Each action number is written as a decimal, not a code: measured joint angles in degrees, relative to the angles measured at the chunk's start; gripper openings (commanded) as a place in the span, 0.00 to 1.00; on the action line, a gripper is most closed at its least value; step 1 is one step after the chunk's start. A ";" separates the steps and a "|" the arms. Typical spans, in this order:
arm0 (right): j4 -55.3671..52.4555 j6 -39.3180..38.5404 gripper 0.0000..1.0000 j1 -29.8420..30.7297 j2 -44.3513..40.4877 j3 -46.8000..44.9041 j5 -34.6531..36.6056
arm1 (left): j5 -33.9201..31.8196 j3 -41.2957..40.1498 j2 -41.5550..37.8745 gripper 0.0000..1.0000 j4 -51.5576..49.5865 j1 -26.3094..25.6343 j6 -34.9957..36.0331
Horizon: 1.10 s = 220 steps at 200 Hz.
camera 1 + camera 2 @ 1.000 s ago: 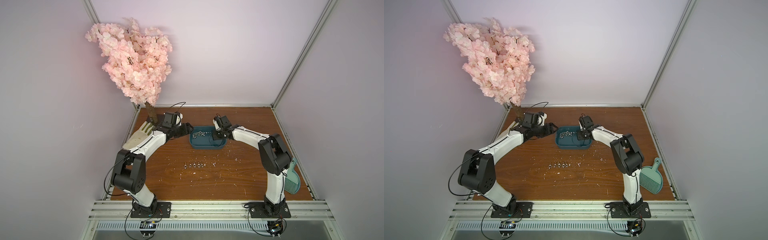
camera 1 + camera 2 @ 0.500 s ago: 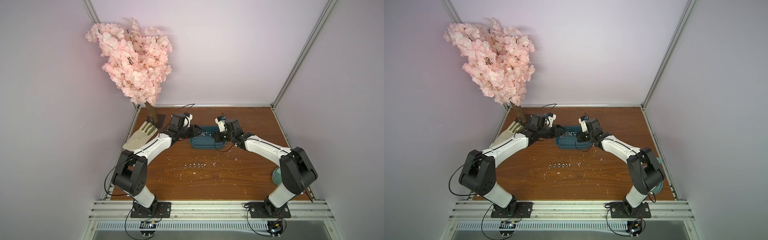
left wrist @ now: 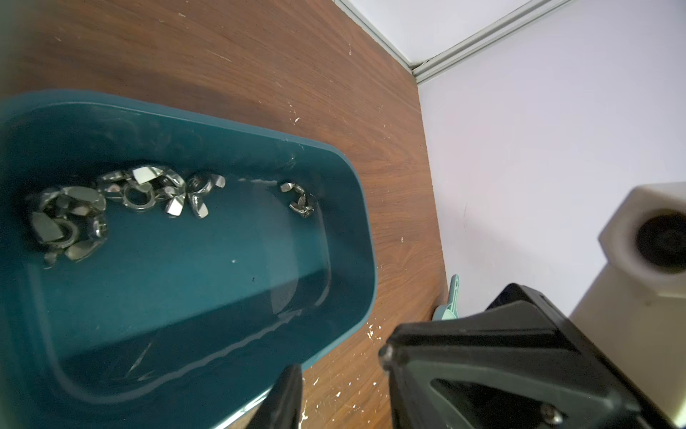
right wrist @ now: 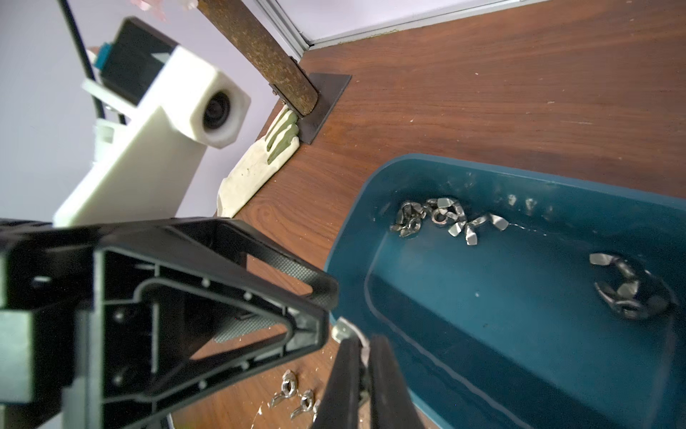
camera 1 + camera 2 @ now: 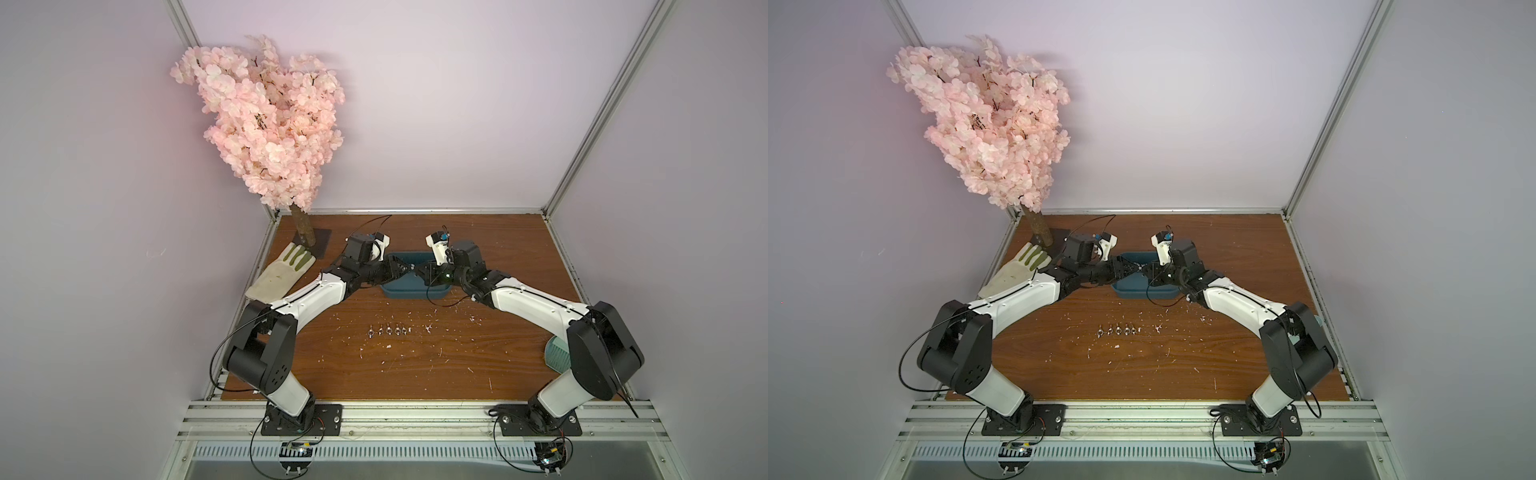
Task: Take out the wing nut from the storage box
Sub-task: Pick up the wing nut from the storage box.
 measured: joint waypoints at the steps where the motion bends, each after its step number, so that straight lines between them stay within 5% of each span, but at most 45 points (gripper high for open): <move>1: 0.02 0.02 0.00 0.02 0.00 0.00 0.00 | 0.04 -0.02 0.00 0.41 0.09 0.00 -0.07; 101: 1.11 0.44 0.00 1.03 0.07 0.00 0.15 | 2.34 -0.70 -0.13 0.22 4.96 0.00 -3.98; 119: 1.42 0.52 0.00 1.25 0.07 0.02 0.11 | 2.58 -0.79 -0.13 0.12 5.57 0.02 -4.74; 220: 1.46 0.70 0.00 1.40 0.07 0.04 1.22 | 2.56 -1.27 0.02 0.16 6.64 0.11 -5.75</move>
